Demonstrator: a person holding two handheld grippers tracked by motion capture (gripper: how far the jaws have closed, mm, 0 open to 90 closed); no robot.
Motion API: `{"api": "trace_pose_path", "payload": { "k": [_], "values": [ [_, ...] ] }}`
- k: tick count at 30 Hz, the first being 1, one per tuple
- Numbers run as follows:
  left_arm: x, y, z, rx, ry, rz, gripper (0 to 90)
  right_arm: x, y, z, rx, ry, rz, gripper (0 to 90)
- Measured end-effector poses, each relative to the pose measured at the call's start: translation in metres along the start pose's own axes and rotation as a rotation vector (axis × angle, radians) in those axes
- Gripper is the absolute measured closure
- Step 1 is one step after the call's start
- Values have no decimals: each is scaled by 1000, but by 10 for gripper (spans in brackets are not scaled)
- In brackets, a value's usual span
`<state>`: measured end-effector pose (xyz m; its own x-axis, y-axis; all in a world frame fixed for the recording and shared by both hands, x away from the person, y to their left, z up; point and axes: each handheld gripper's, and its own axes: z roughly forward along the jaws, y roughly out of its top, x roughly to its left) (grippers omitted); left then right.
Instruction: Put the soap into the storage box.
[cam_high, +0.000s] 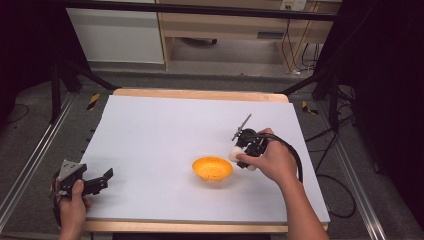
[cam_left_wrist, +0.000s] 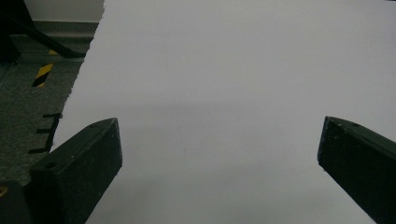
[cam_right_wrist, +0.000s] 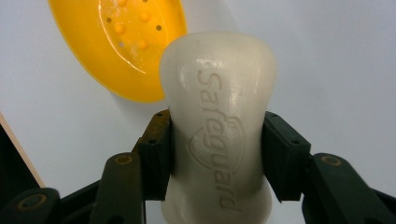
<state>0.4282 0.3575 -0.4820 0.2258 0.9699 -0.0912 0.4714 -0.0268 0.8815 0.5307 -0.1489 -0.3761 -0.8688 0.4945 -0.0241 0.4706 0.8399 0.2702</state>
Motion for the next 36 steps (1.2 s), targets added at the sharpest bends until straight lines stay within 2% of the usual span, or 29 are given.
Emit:
{"api": "trace_pose_path", "payload": {
  "k": [9, 10, 12, 16, 17, 18, 20, 25, 27, 32, 34, 36],
  "values": [
    [0, 0, 0, 2, 0, 1, 0, 11, 16, 0, -1, 9, -55, 498],
    [0, 0, 0, 5, 1, 4, 0, 14, 18, -1, 6, 10, -46, 498],
    [0, 0, 0, 5, 1, 4, 0, 16, 22, -1, -8, 12, -72, 498],
    [0, 0, 0, 2, -1, 0, 0, 21, 30, -3, 5, 11, -88, 498],
    [0, 0, 0, 2, -1, 0, 0, 21, 32, -2, 1, 10, -108, 498],
    [0, 0, 0, 3, -1, 1, 0, 23, 34, -3, 3, 13, -96, 498],
    [0, 0, 0, 3, -2, 1, 0, 25, 37, -2, -2, 18, -108, 498],
    [0, 0, 0, 2, -1, 0, 0, 31, 47, 4, 4, 31, -167, 498],
    [0, 0, 0, 3, -2, 0, 0, 34, 50, 6, 9, 31, -164, 498],
    [1, 0, 0, 2, -3, -2, 0, 39, 57, 13, 11, 39, -214, 497],
    [1, 0, 0, 1, -3, -2, 0, 42, 60, 14, 14, 37, -212, 497],
    [1, 0, 0, 1, -4, -4, 0, 43, 62, 17, 8, 36, -250, 497]
  ]
}}
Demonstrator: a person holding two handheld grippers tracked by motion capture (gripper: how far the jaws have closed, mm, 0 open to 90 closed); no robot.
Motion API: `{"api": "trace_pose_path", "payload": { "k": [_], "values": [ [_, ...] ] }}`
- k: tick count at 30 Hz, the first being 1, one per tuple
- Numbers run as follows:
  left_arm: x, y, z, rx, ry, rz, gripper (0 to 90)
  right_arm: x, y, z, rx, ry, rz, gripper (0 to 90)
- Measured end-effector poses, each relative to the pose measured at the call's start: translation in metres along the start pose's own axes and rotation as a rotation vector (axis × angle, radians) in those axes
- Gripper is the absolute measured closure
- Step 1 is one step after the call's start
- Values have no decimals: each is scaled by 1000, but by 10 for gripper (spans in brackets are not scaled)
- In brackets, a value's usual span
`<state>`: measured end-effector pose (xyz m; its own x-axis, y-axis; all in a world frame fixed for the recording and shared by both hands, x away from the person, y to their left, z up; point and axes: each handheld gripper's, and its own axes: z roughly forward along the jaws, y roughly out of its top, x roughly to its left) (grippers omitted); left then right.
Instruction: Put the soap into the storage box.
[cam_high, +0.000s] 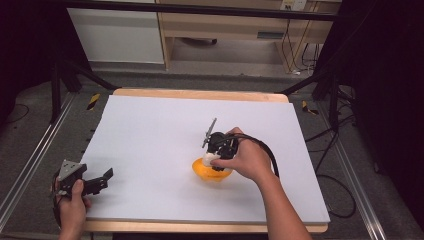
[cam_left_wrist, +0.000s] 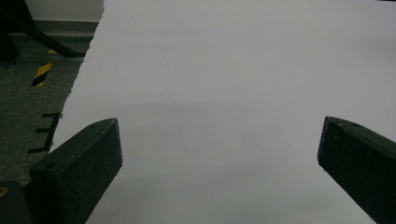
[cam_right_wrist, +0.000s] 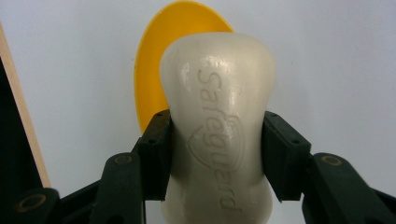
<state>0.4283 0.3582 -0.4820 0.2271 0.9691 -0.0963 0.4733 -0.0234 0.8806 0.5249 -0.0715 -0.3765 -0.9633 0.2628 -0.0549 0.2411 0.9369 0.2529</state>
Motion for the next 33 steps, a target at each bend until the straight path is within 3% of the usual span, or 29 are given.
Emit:
{"api": "trace_pose_path", "payload": {
  "k": [5, 9, 12, 20, 21, 25, 27, 30, 33],
  "values": [
    [0, 0, 0, 1, -1, -4, 0, 2, 4, 8, 5, 18, -64, 497],
    [0, 0, 0, 2, 0, 3, 0, 3, 6, 13, 21, 34, -72, 496],
    [0, 0, 0, 3, -1, 3, 0, 3, 7, 16, 15, 33, -120, 496],
    [0, 0, 0, 2, -1, 2, 0, 3, 10, 24, 31, 48, -114, 496],
    [0, 0, 0, 1, -2, 1, 0, 2, 9, 25, 22, 50, -129, 496],
    [0, 0, 0, 1, -3, -3, 0, 3, 10, 25, 32, 49, -108, 494],
    [0, 0, 0, 1, -2, 0, 0, 2, 10, 24, 19, 45, -115, 487],
    [0, 0, 0, 1, -3, -5, 0, 0, 7, 18, -38, 34, -97, 366],
    [0, 0, 0, 2, -2, 1, 0, -2, 2, 8, -63, 31, -74, 347]
  ]
}}
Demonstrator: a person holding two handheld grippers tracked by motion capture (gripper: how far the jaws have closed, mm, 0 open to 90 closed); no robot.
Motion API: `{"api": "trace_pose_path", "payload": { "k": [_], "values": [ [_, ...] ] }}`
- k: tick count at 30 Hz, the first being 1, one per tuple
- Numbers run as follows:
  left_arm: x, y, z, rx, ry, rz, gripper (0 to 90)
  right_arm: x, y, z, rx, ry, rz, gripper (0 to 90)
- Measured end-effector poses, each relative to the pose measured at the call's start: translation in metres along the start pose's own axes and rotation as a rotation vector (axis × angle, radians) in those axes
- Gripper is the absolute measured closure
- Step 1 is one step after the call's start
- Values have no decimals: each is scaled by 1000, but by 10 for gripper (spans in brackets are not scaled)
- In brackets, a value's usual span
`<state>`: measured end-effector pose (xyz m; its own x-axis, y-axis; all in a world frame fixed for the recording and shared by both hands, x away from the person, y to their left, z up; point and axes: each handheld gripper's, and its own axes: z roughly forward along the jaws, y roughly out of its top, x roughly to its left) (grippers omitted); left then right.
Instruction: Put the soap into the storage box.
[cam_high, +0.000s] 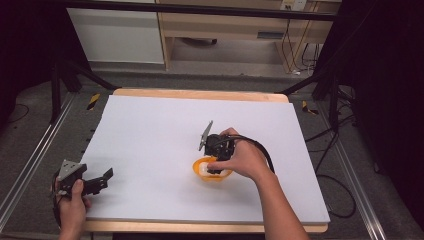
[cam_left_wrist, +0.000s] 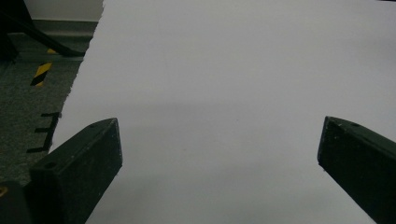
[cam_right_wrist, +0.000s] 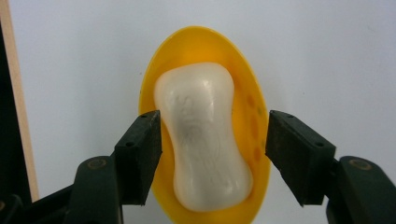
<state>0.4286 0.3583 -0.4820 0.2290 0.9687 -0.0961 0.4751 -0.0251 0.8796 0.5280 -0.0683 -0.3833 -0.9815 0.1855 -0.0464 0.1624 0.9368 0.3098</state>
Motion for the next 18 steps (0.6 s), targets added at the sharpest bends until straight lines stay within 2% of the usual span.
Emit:
{"api": "trace_pose_path", "payload": {
  "k": [5, 7, 8, 13, 14, 15, 18],
  "values": [
    [0, 0, 0, 0, 2, 1, 0, -2, -13, -12, -29, -22, 51, 281],
    [0, 0, 0, -1, 2, 3, 0, -3, -19, -16, -43, -40, 86, 244],
    [0, 0, 0, -1, 2, 0, 0, -4, -22, -17, -48, -44, 72, 229],
    [0, 0, 0, -2, 3, 1, 0, -6, -40, -23, -75, -89, 143, 130],
    [0, 0, 0, -3, 3, 1, 0, -6, -44, -23, -81, -92, 169, 110],
    [0, 0, 0, -3, 3, 1, 0, -7, -48, -23, -98, -99, 170, 88],
    [0, 0, 0, -4, 3, 0, 0, -8, -59, -24, -107, -110, 229, 16]
  ]
}}
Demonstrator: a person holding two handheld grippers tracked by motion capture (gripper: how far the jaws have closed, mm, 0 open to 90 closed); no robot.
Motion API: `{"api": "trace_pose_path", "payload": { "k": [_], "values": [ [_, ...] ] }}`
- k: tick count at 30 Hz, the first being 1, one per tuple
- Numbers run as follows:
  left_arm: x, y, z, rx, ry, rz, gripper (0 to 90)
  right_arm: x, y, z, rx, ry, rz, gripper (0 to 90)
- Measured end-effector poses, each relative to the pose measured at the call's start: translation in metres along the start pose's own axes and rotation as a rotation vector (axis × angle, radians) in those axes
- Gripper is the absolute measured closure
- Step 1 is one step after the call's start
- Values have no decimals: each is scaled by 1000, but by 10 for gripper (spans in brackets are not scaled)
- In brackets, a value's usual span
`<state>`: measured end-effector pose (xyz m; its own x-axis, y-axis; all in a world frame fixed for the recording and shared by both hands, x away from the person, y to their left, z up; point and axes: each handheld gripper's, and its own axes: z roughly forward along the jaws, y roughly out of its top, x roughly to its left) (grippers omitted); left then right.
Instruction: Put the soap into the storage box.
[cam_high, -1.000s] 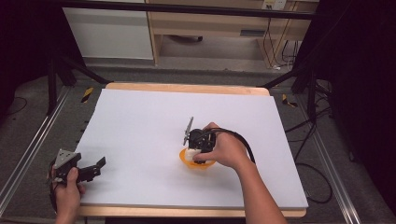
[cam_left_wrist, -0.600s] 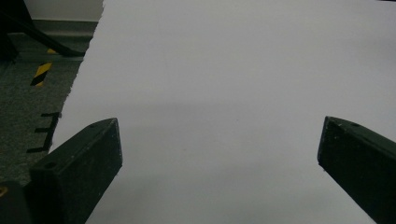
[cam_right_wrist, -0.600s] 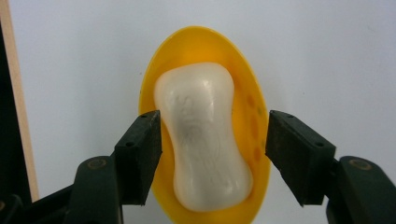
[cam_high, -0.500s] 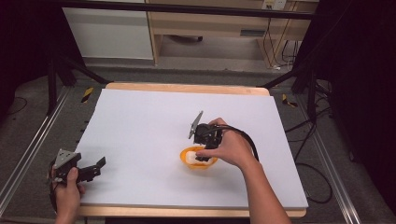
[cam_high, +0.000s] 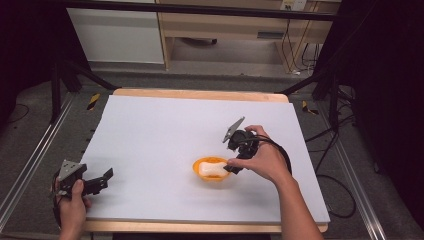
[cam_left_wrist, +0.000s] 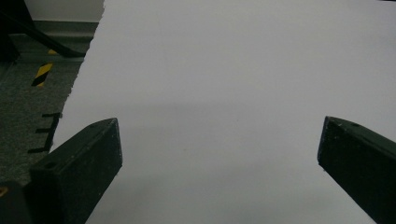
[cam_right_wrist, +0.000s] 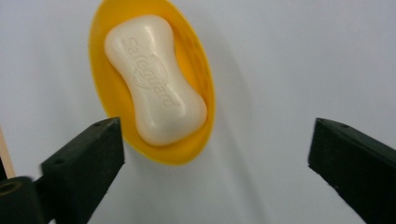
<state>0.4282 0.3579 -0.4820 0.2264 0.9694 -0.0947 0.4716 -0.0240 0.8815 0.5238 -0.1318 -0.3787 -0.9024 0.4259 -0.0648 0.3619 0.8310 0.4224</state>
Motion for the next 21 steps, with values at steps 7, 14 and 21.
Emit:
{"api": "trace_pose_path", "payload": {
  "k": [7, 14, 21],
  "values": [
    [0, 0, 0, -1, 0, 0, 0, -8, -26, -3, -57, -5, 87, 4],
    [0, 0, 0, 0, 2, 3, 0, -12, -50, -7, -109, -17, 152, 4],
    [-1, 0, 0, 4, 5, 8, 0, -15, -78, -8, -143, -28, 210, 5]
  ]
}}
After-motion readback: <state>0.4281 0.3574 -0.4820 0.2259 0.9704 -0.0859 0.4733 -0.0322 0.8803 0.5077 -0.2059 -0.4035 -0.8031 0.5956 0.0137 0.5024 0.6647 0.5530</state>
